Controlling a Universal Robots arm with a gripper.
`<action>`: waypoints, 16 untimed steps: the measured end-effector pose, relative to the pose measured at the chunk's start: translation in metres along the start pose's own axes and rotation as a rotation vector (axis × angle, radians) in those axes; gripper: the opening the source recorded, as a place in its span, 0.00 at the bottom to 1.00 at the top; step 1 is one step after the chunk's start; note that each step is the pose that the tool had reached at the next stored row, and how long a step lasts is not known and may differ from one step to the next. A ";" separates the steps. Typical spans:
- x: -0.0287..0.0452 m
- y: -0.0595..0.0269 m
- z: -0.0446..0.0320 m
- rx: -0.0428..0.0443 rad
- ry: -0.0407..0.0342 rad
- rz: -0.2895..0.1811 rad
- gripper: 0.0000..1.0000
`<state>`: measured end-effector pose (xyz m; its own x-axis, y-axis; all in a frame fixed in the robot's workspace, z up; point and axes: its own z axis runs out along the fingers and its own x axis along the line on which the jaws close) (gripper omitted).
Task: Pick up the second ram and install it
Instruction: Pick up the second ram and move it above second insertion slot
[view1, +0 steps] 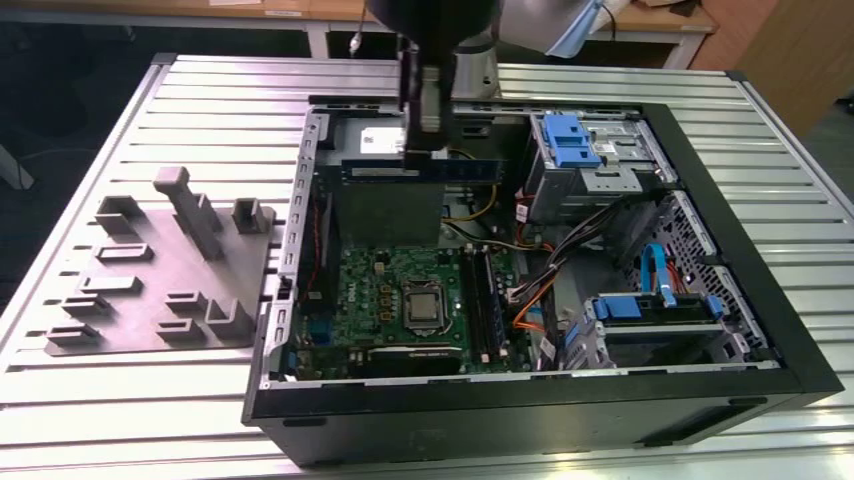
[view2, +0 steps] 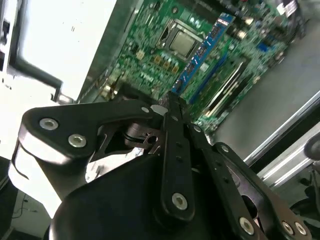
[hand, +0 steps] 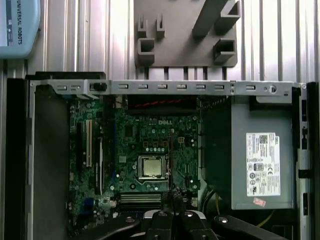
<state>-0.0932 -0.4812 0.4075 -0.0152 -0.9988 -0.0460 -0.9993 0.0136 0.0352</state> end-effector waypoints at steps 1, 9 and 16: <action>-0.0001 -0.0038 -0.0001 -0.0001 0.0001 0.000 0.11; 0.0001 -0.0066 0.0033 0.0000 0.0001 0.000 0.11; 0.0006 -0.0081 0.0161 -0.0001 -0.0030 0.000 0.11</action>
<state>-0.0857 -0.4812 0.3911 -0.0153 -0.9987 -0.0490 -0.9993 0.0136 0.0352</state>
